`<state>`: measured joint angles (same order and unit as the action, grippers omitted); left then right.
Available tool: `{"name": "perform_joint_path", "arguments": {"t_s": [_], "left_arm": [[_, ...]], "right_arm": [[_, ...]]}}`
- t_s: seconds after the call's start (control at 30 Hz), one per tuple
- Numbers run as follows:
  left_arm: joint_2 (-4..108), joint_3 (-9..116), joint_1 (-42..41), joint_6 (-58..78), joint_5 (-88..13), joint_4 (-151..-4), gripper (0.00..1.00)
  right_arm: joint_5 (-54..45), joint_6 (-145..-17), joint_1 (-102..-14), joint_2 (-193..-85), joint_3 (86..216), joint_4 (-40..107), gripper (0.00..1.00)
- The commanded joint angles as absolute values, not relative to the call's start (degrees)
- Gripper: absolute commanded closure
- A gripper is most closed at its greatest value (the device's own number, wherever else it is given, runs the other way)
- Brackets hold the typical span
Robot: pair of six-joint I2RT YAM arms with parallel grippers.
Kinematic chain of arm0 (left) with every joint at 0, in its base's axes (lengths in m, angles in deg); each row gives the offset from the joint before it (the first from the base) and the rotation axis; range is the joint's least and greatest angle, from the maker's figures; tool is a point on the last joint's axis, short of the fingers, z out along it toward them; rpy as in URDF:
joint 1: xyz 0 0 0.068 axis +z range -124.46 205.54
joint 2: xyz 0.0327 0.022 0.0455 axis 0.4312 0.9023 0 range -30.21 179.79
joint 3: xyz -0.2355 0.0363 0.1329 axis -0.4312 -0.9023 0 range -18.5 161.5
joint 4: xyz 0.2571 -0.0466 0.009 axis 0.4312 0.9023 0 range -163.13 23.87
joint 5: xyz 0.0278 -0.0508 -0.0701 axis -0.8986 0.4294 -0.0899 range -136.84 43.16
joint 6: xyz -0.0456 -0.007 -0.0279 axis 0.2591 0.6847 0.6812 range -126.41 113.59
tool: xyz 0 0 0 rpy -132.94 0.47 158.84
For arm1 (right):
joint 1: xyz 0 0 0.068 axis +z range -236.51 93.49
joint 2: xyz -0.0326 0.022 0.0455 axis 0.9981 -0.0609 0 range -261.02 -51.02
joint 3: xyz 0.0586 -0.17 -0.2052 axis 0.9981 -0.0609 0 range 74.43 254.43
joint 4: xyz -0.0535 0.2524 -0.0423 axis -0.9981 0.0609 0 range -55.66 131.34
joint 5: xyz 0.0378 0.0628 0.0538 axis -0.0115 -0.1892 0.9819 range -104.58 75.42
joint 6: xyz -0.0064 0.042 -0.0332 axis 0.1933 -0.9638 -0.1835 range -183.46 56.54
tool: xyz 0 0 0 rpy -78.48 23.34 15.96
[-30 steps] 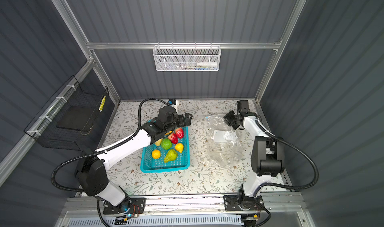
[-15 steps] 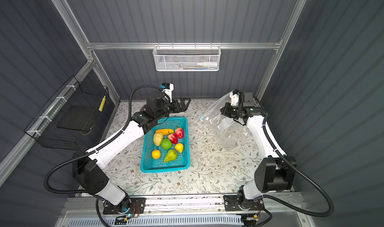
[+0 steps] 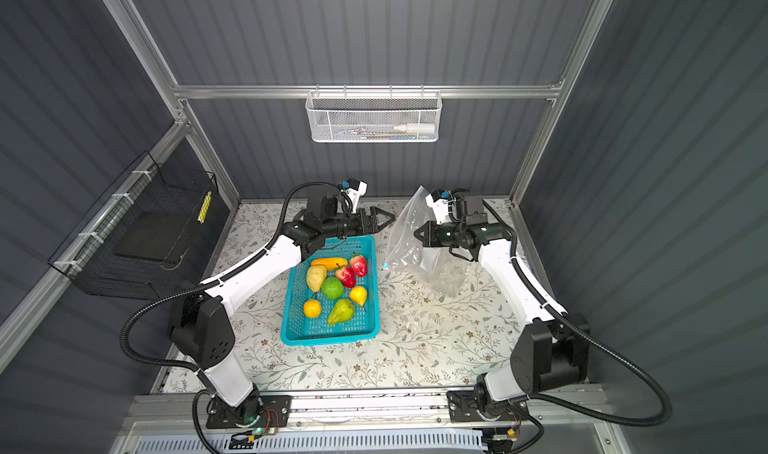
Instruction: Place the food in the zip-top bag and seal the zipper
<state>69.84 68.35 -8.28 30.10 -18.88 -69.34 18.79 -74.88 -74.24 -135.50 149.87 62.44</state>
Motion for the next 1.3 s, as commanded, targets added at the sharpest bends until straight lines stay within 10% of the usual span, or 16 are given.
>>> {"name": "perform_joint_path", "arguments": {"t_s": [0.0, 0.5, 0.67, 0.87, 1.03, 1.27], "left_arm": [[70.5, 67.8, -8.5, 31.2, -15.1, -70.3, 0.15], [75.9, 68.1, -8.6, 29.9, -16.3, -69.1, 0.46], [77.4, 70.1, -9.0, 31.0, -13.0, -70.6, 1.00], [76.2, 71.1, -10.3, 32.7, -15.0, -69.9, 1.00], [73.2, 69.9, -13.3, 34.8, -22.8, -71.2, 1.00], [71.2, 69.2, -17.4, 36.6, -30.7, -75.6, 1.00]], "right_arm": [[20.9, -73.7, -73.2, -135.6, 149.0, 60.6, 1.00], [21.6, -73.4, -71.5, -135.1, 149.6, 61.0, 1.00], [18.7, -72.8, -71.4, -135.9, 150.5, 62.2, 1.00], [6.2, -76.3, -71.4, -138.0, 156.2, 66.6, 0.97], [-3.4, -83.6, -71.4, -136.8, 163.4, 72.1, 0.62], [-7.2, -87.9, -68.9, -133.7, 168.4, 75.3, 0.42]]}}
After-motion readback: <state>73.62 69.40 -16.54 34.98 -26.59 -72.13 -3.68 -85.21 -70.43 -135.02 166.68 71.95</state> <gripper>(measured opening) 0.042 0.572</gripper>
